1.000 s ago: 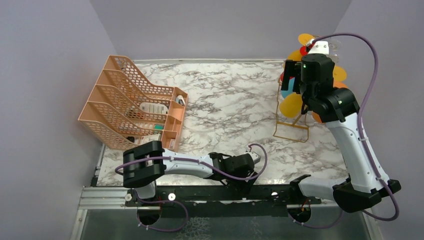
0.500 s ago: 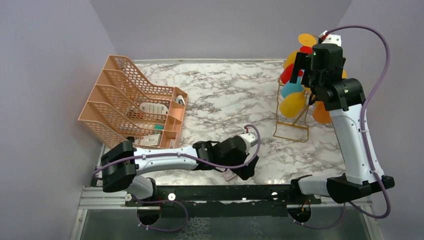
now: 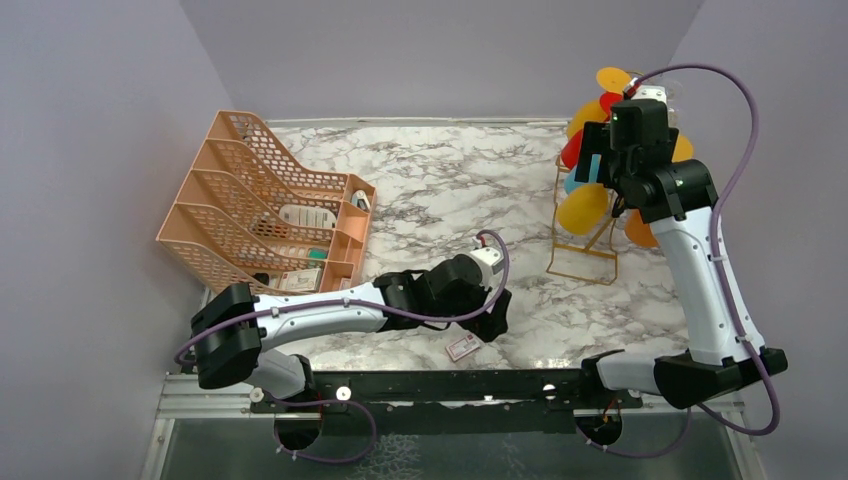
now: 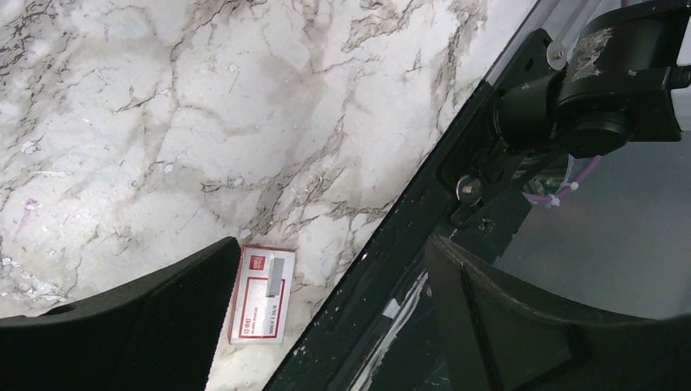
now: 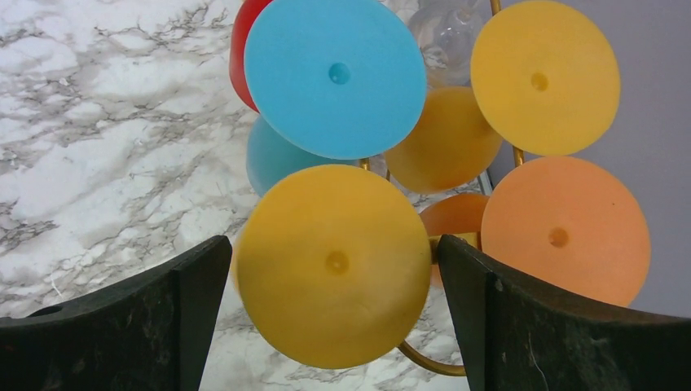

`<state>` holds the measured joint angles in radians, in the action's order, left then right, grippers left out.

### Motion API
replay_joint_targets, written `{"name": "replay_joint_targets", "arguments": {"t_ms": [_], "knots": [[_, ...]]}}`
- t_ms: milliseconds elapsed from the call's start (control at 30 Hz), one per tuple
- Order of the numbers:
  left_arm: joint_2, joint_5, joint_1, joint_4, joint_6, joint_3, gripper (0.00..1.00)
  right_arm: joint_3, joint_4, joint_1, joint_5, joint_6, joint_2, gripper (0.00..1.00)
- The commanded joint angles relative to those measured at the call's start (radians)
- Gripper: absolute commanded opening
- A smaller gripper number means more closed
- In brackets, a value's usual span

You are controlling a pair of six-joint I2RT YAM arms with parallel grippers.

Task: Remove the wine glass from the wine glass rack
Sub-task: Pick up the wine glass from the wine rack.

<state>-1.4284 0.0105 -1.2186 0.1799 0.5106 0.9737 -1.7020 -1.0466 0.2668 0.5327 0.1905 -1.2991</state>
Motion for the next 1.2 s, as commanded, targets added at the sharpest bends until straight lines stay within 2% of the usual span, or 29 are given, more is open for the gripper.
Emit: {"name": "replay_joint_targets", "arguments": {"t_ms": [0, 167, 400, 667, 967, 1167], "knots": [[0.035, -0.008, 0.008, -0.028, 0.006, -0.016, 0.89, 0.021, -0.017, -0.005, 0.015, -0.007, 0.014, 0.99], [0.042, -0.011, 0.014, -0.026, 0.005, -0.017, 0.89, 0.016, 0.004, -0.005, 0.012, -0.022, 0.02, 0.98], [0.045, -0.019, 0.017, -0.024, 0.011, -0.02, 0.89, -0.005, 0.021, -0.006, 0.0, -0.043, 0.023, 0.8], [0.047, -0.024, 0.02, -0.025, 0.016, -0.019, 0.89, -0.005, 0.033, -0.005, -0.003, -0.058, 0.026, 0.66], [0.042, -0.043, 0.024, -0.025, 0.026, -0.019, 0.89, -0.017, 0.056, -0.005, -0.033, -0.095, 0.046, 0.64], [0.044, -0.04, 0.041, -0.043, 0.045, -0.031, 0.89, -0.022, 0.071, -0.005, -0.107, -0.1, 0.066, 0.64]]}}
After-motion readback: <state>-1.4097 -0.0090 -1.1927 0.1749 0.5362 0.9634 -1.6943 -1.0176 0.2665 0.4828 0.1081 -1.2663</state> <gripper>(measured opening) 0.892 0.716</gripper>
